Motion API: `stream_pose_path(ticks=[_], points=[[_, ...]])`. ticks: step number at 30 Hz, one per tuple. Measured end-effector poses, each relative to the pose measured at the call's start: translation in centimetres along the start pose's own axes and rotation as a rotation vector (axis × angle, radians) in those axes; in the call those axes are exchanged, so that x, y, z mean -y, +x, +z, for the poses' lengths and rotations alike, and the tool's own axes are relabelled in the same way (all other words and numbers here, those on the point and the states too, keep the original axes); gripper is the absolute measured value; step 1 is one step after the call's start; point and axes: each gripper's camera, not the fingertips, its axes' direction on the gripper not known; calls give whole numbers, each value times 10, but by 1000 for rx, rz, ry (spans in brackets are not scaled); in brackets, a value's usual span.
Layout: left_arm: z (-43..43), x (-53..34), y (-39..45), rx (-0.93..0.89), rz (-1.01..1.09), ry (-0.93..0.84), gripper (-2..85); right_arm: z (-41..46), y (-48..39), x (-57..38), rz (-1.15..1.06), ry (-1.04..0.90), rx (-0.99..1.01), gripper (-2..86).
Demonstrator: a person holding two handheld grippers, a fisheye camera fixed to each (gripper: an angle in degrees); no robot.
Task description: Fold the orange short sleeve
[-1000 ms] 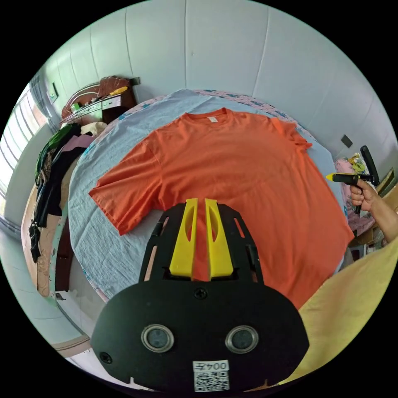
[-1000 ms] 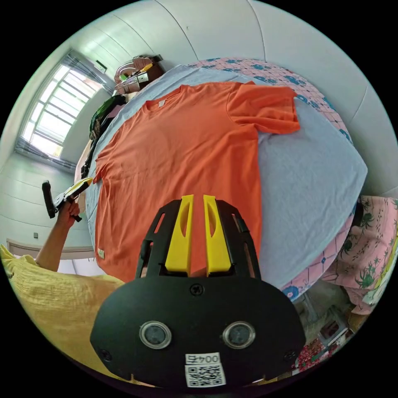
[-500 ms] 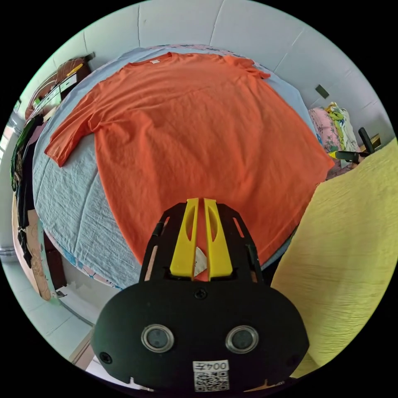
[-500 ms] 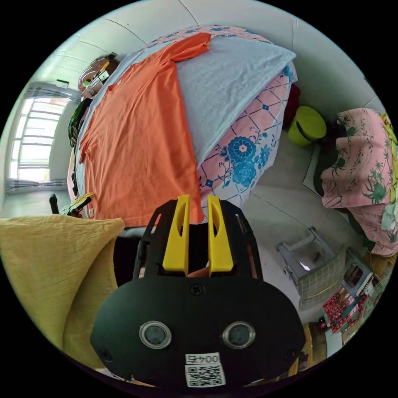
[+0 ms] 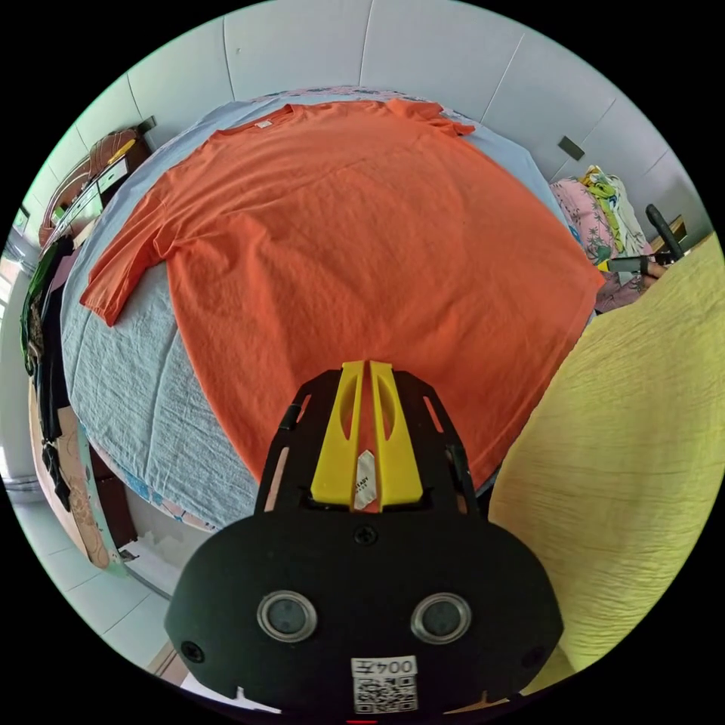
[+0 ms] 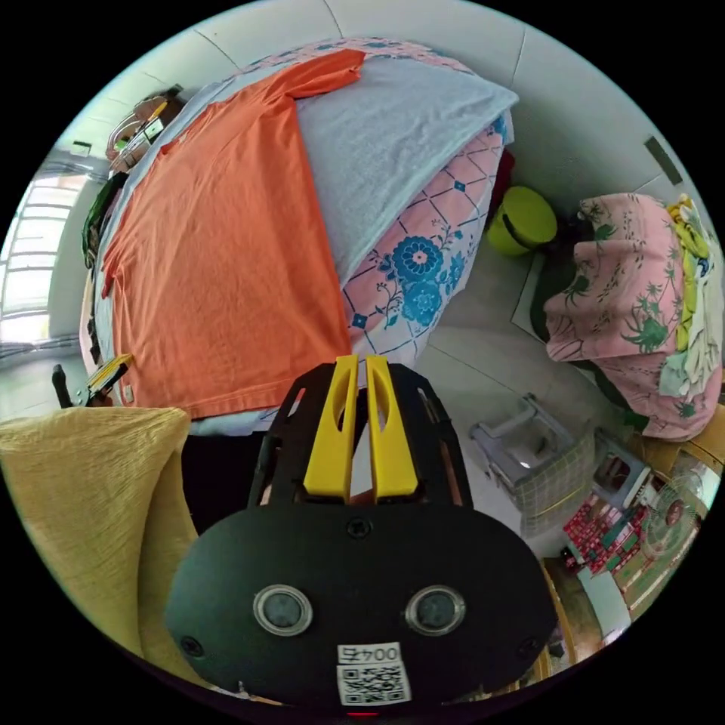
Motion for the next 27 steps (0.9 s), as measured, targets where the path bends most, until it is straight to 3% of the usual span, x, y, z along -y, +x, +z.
stream_pose_path(ticks=[4, 8, 11, 19, 22, 24, 27], points=[[9, -2, 6, 19, 40, 17, 18, -33, -64, 4, -172, 111, -202, 34], [19, 0, 15, 61, 95, 2, 18, 2, -136, 19, -339, 41, -190, 23], [27, -1, 24, 98, 148, -4, 17, 32, -152, 24, -334, -52, -205, 13], [47, -3, 15, 40, 158, -5, 13, 33, -164, -7, -368, 32, -317, 6], [54, 3, 4, -26, 117, -49, 9, 22, -143, -8, -316, 3, -255, 1], [50, 12, -6, -62, 71, -51, 8, -4, -124, -7, -246, 94, -189, 4], [24, 44, -22, -55, 12, 97, 7, -56, -75, 5, -94, 303, 63, 32]])
